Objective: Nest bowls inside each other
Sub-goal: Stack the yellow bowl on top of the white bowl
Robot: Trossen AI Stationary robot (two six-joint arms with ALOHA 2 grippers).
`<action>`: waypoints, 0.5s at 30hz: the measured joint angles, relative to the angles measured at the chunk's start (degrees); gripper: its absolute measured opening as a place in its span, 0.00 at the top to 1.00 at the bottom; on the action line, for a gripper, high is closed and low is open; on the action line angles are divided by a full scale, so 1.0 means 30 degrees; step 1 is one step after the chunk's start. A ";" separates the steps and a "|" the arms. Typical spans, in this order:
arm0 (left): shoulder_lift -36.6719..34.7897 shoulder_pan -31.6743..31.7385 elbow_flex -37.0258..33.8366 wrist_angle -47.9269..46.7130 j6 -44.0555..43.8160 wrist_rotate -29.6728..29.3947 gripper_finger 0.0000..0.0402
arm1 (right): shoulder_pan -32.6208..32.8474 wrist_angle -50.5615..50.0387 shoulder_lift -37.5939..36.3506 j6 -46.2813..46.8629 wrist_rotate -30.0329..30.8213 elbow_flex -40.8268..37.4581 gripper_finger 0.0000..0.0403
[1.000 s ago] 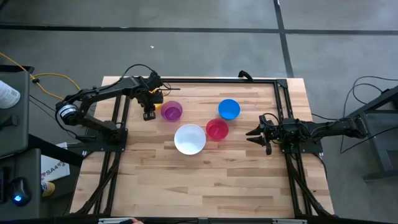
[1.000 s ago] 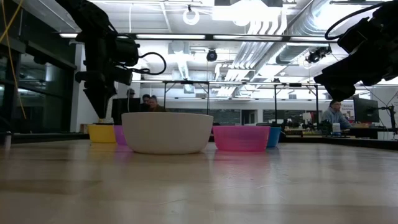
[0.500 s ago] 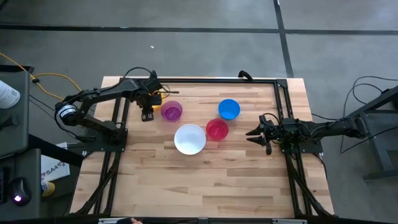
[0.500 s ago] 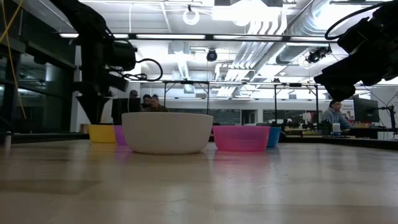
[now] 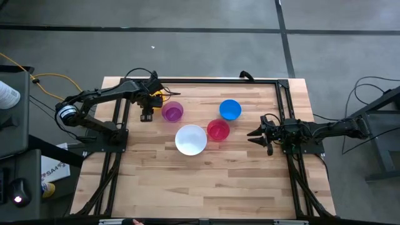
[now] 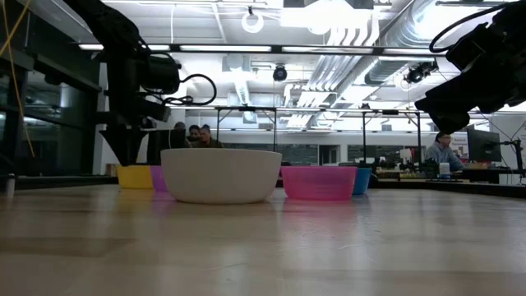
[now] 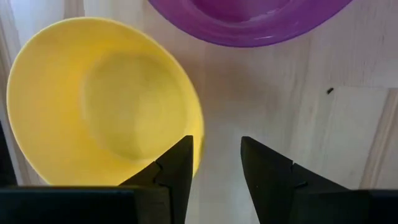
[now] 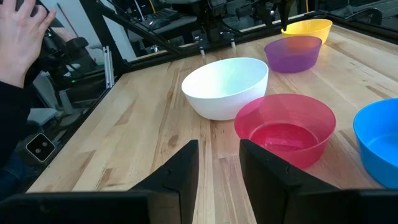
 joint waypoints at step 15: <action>0.0007 -0.0007 -0.1186 0.1510 0.0275 -0.0478 0.67 | 0.0004 0.0003 -0.0004 -0.0003 0.0003 -0.0006 0.73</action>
